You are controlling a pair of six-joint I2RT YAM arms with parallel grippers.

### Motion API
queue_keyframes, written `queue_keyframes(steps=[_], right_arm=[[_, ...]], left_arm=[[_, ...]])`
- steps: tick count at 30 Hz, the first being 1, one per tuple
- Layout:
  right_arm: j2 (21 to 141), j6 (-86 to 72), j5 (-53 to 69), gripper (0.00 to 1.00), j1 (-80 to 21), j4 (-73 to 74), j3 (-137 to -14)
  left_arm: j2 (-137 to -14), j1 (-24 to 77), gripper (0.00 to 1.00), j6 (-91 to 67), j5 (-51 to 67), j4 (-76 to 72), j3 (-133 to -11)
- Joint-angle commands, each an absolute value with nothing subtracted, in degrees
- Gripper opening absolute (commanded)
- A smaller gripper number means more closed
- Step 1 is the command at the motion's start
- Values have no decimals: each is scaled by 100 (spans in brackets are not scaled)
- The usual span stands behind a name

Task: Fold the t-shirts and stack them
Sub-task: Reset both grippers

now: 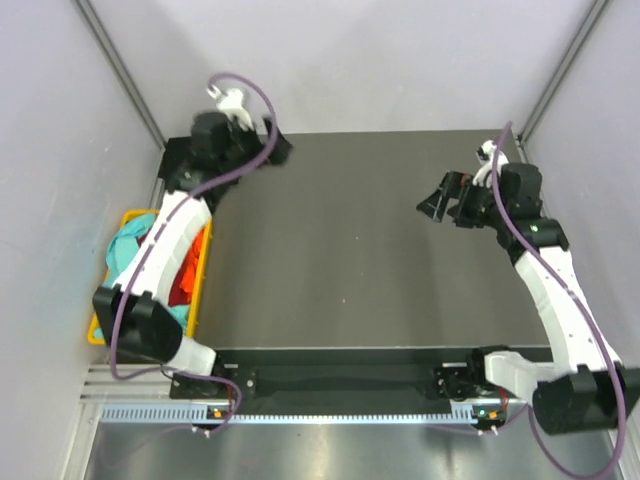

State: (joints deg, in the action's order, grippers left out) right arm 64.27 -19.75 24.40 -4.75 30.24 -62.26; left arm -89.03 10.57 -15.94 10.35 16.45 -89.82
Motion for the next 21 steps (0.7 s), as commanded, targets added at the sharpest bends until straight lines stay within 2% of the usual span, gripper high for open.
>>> queue_keyframes(steps=[1,5,9,21], right_arm=[[5723,-2091,2303,100,-519,3375,-6083],[5108,-2171,2364,100,-519,3401,-5582],[4528,-2311,2347,100,-519,3314,-5099],[4271,-2391,2109,100,-519,3067,-4737]], left_arm=[[-7984,1853,99,-1968,1889,1697,-7764],[-7130,2582,99,-2407,2196,1372,-6436],[-6426,2716,99,-2689,2460,853,-5145],[-6091,2716,99,-2619,2425,765,-4887]])
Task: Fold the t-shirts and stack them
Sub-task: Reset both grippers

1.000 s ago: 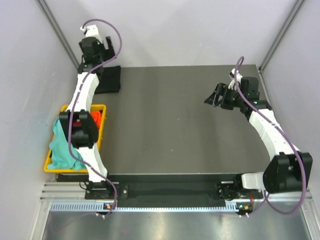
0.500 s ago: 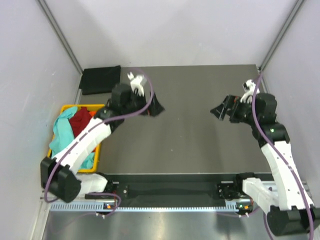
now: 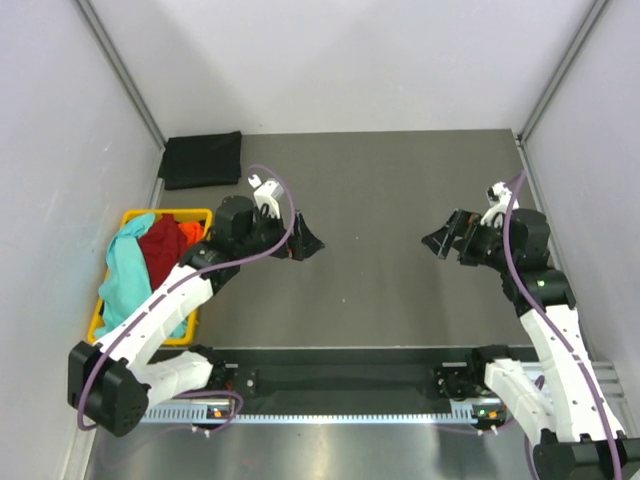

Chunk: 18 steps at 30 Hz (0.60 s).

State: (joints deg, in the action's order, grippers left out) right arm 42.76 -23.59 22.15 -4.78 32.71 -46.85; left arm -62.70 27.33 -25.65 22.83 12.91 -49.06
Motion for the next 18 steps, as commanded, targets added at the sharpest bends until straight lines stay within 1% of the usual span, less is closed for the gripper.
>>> queue_keyframes(steps=[1,7,18], right_arm=[[4324,-2382,2144,100,-519,3102,-4772],[4421,-2338,2206,100,-519,3094,-4852],[4368,-2391,2180,100,-519,3024,-4605]], left_arm=[[-6108,2716,99,-2619,2434,756,-4904],[-5986,2716,99,-2760,2408,624,-4948],[-5827,2707,99,-2751,2338,677,-5019]])
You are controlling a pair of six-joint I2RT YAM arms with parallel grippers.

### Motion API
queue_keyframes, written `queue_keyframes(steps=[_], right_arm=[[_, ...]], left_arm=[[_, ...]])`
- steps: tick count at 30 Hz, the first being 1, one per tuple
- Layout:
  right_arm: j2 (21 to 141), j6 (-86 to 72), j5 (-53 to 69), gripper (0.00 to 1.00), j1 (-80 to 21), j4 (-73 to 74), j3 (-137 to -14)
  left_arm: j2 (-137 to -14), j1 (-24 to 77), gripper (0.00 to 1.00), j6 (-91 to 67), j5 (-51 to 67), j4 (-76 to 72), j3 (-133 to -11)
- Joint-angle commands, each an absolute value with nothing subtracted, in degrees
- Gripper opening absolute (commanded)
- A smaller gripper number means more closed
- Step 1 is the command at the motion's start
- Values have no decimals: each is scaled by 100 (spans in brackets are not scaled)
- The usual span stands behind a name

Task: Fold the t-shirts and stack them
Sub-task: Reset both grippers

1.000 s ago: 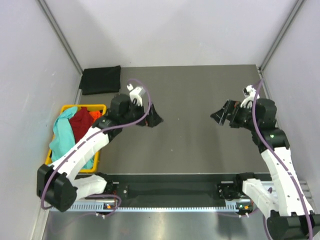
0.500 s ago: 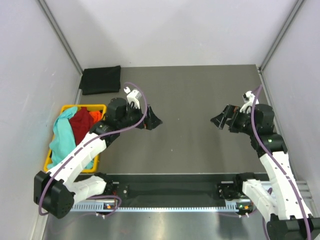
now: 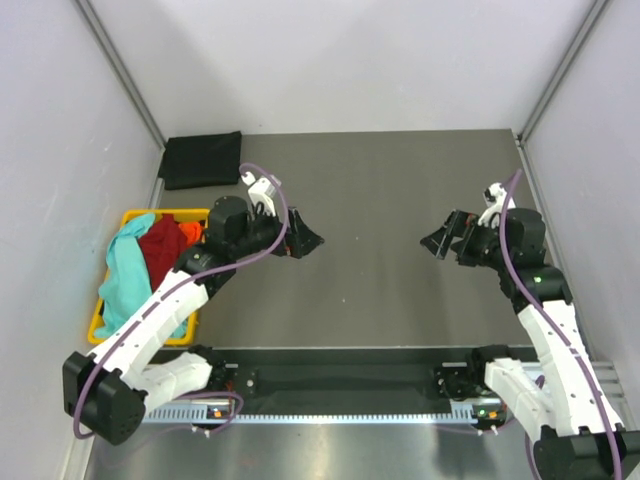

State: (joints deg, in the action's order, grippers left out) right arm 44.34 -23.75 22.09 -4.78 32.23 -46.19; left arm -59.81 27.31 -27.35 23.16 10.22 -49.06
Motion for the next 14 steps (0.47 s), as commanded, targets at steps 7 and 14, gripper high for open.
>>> queue_keyframes(steps=[7,14], right_arm=[[4377,-2382,2162,100,-519,2980,-4597],[4342,-2364,2162,100,-519,2971,-4553]], left_arm=[[-5775,2716,99,-2769,2338,738,-5054],[-5686,2716,99,-2733,2267,800,-5089]])
